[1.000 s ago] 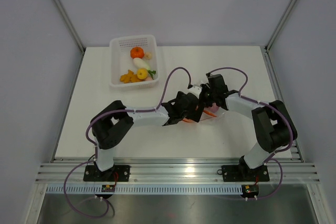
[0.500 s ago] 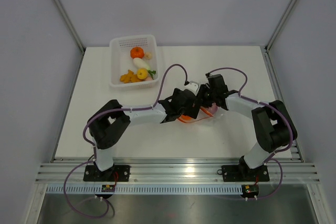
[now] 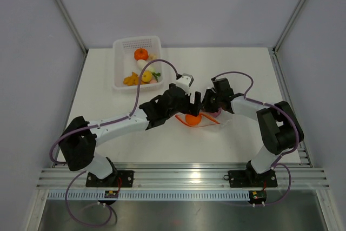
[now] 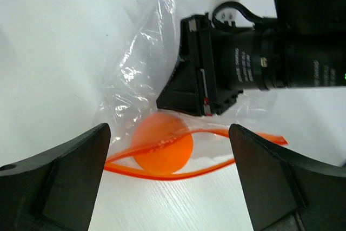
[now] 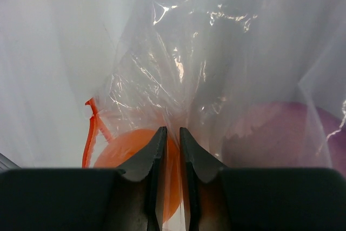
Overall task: Open the zip-top bag and remove the fake food
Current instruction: Pick up the fake fruit from the zipper food storage bag.
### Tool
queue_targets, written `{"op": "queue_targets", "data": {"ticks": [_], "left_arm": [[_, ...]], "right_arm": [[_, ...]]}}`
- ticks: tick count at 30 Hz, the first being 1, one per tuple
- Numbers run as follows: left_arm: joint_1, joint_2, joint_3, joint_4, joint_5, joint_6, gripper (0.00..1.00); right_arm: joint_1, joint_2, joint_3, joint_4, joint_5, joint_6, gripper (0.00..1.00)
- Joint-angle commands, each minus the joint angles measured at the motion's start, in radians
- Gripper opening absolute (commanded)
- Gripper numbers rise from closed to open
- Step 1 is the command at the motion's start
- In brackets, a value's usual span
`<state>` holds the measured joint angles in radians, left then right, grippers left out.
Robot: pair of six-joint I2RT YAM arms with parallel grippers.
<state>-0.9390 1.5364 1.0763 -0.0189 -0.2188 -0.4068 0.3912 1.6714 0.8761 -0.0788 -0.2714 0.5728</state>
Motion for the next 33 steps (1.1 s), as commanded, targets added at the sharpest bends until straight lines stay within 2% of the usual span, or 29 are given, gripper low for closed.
{"op": "queue_targets", "data": {"ticks": [1,7,13,24,33], "left_arm": [[-0.062,-0.053,-0.068,0.037,0.000,-0.021,0.94],[-0.158,-0.067,-0.110,-0.012,-0.115,-0.104,0.89],[-0.161,-0.004,-0.119,-0.032,-0.186,-0.207,0.91],[-0.161,0.091,-0.078,-0.035,-0.217,-0.244,0.91],[-0.161,0.123,-0.072,0.042,-0.260,-0.211,0.93]], "right_arm": [[0.008,0.005,0.034,-0.013,0.017,-0.010,0.21],[0.008,0.013,0.040,-0.012,0.014,-0.008,0.21],[0.008,0.008,0.038,-0.009,0.011,-0.008,0.21],[0.009,-0.004,0.031,0.001,-0.002,-0.004,0.22],[0.009,-0.009,0.023,0.005,-0.006,0.001,0.21]]}}
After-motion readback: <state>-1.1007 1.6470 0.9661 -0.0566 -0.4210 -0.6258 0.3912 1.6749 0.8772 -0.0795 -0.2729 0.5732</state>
